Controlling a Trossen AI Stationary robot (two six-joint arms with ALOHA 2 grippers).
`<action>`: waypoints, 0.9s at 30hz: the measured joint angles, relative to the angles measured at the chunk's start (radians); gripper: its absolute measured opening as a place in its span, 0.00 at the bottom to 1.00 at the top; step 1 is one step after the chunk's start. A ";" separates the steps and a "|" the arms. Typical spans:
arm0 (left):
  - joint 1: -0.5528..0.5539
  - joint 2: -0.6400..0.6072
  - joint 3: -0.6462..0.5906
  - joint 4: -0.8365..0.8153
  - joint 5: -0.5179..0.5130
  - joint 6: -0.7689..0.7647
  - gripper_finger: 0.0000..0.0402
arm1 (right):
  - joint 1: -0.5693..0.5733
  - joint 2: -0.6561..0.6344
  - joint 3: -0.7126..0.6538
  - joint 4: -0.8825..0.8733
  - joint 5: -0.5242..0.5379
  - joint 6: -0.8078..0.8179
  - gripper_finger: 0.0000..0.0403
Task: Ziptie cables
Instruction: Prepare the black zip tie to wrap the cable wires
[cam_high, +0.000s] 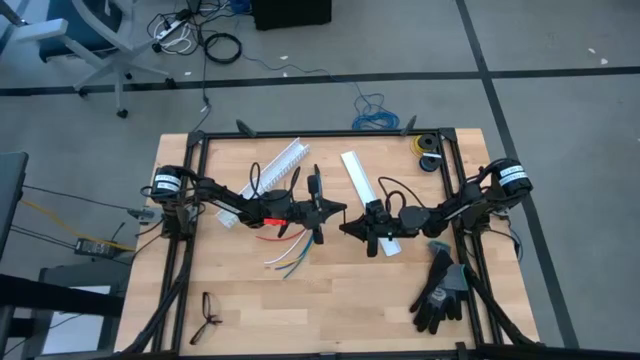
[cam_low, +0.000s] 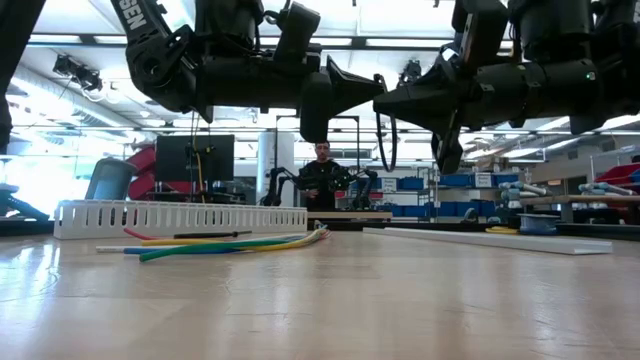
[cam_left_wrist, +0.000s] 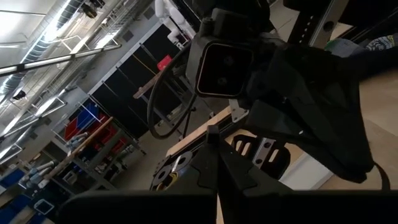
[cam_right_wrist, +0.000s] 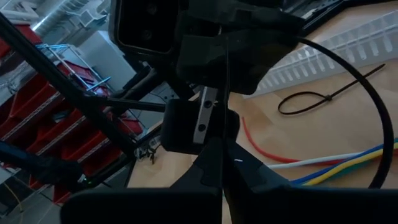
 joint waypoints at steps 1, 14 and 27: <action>0.000 0.000 0.000 0.000 0.000 0.000 0.00 | -0.003 0.000 0.000 -0.006 -0.001 0.001 0.00; 0.000 0.000 0.000 -0.008 0.000 0.000 0.00 | -0.016 0.000 0.001 -0.012 -0.003 -0.019 0.00; 0.000 -0.001 0.000 -0.046 -0.006 0.001 0.00 | -0.038 0.000 0.002 0.007 -0.008 -0.004 0.00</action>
